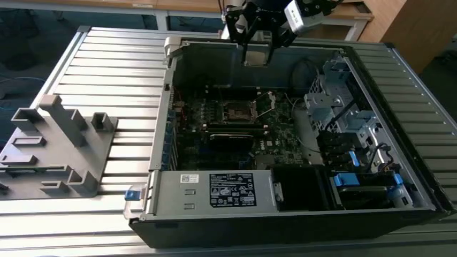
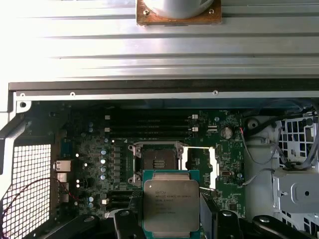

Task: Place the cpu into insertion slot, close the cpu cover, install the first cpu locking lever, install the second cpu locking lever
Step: 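Place the cpu into insertion slot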

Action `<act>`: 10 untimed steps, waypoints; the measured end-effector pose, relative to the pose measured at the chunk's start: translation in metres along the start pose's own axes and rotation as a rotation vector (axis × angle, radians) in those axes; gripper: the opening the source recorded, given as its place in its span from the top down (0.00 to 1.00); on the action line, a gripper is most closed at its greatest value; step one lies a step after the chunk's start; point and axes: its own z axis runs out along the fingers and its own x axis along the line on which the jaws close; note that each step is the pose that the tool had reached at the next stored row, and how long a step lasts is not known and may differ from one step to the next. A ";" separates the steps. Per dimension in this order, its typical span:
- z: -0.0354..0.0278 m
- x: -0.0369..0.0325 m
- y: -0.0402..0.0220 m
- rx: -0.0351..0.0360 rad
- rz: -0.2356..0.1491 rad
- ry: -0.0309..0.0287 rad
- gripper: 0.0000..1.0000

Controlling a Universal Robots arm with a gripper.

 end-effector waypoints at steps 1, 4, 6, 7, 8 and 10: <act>0.0001 0.0000 0.0000 0.0001 0.000 0.0000 0.46; 0.0015 0.0000 -0.0002 -0.0001 0.000 -0.0001 0.46; 0.0038 -0.0001 -0.0004 -0.0001 0.000 0.0000 0.46; 0.0053 -0.0001 -0.0005 -0.0001 0.000 0.0000 0.46; 0.0070 -0.0001 -0.0006 -0.0001 0.000 0.0000 0.46; 0.0105 -0.0001 -0.0010 -0.0002 0.000 0.0000 0.46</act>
